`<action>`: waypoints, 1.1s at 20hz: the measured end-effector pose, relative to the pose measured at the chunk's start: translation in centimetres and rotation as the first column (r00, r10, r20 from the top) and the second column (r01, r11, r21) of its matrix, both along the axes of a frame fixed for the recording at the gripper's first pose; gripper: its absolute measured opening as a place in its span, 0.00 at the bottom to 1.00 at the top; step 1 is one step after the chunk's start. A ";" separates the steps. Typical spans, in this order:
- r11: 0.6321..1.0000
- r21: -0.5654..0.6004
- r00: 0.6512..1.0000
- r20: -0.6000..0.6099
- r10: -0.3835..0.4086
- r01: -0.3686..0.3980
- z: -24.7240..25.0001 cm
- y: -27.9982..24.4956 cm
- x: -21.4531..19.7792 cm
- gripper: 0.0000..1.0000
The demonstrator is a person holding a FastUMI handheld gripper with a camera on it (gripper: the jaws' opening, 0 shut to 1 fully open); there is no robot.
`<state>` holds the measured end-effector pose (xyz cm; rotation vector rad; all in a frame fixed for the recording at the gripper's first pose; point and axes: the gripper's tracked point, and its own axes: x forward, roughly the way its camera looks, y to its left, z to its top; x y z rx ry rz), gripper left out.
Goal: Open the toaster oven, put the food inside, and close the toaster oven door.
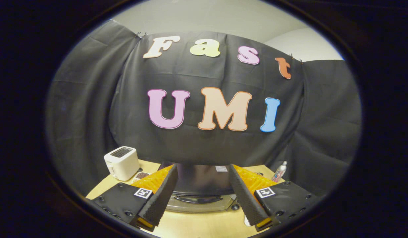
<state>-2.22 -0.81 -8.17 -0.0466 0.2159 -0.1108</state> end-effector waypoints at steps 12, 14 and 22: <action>0.994 0.103 0.999 -0.018 0.042 -0.040 -10.2 2.6 6.1 0.98; 0.986 0.154 0.998 0.015 0.056 -0.058 -11.0 3.2 7.2 0.98; 0.959 0.283 0.999 0.027 -0.034 0.025 -15.0 1.3 7.1 0.96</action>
